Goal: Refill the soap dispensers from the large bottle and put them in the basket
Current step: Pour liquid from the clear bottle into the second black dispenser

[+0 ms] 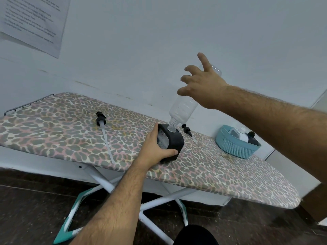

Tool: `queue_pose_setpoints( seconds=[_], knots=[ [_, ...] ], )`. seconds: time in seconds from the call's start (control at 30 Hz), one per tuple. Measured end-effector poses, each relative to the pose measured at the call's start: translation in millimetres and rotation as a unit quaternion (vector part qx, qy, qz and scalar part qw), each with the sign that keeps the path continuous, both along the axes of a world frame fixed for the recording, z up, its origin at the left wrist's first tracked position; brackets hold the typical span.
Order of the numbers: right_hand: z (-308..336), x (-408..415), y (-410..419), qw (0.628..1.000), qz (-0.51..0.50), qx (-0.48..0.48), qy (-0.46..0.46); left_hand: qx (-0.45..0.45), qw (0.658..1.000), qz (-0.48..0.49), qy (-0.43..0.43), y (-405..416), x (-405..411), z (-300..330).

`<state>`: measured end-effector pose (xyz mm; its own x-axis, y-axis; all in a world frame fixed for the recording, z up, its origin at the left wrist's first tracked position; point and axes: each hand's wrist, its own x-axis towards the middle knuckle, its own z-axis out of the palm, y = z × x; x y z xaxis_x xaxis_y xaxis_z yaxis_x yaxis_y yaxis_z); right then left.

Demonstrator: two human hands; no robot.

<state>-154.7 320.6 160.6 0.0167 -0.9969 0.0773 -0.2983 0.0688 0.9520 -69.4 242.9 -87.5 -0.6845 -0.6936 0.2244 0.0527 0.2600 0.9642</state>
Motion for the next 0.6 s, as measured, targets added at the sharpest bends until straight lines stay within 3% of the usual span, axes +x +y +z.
queue_pose_setpoints(
  seconds=[0.3,0.6],
  knots=[
    [-20.1,-41.4,31.4,0.984,-0.022,-0.094,-0.153,0.007,1.0,-0.005,0.01,1.8,-0.4,-2.0],
    [-74.9,-73.7,60.3,0.914,-0.089,-0.193,-0.345,0.013,1.0,-0.01,0.017,-0.1,-0.7,-0.5]
  ],
)
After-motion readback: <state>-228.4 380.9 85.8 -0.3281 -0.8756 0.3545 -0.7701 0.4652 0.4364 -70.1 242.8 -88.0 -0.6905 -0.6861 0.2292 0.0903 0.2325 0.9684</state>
